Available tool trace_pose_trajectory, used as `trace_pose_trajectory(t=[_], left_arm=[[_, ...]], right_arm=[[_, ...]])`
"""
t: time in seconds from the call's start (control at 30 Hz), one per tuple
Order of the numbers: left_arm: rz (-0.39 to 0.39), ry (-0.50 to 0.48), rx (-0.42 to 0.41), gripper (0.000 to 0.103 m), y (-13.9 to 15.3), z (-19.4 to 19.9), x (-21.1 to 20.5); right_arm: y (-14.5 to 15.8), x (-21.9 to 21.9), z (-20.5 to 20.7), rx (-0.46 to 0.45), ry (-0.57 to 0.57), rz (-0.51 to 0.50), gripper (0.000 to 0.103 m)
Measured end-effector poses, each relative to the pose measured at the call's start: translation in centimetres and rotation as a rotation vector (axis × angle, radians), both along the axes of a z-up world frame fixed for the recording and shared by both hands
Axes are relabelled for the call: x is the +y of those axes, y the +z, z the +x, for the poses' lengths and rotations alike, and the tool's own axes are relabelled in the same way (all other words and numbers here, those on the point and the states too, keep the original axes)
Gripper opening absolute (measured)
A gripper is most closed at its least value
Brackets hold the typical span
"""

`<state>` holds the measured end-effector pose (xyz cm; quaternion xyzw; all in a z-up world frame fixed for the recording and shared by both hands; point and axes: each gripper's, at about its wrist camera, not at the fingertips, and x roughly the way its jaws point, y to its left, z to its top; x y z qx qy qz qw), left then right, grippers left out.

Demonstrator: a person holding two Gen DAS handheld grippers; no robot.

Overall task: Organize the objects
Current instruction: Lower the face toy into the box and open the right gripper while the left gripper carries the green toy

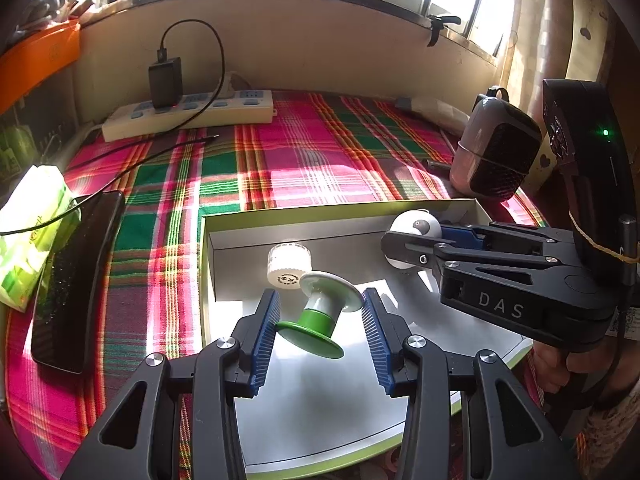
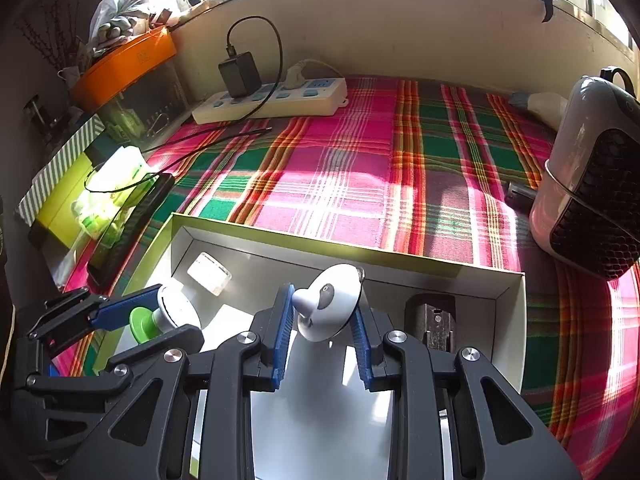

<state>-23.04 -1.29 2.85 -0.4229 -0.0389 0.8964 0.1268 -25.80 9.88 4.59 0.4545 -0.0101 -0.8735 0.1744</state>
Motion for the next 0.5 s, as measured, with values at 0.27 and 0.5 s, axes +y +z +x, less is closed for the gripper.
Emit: trace_pose_trajectory(t=[0.27,0.5], left_arm=[[-0.01,0.004,-0.015,0.04,-0.56,-0.49,-0.03],[-0.013,0.006,-0.021,0.04,-0.75,-0.62,0.0]], right_arm=[[-0.37,-0.07,-0.39,-0.005,-0.003,0.01,0.029],[-0.45,-0.19,-0.44,-0.005,-0.009,0.013,0.029]])
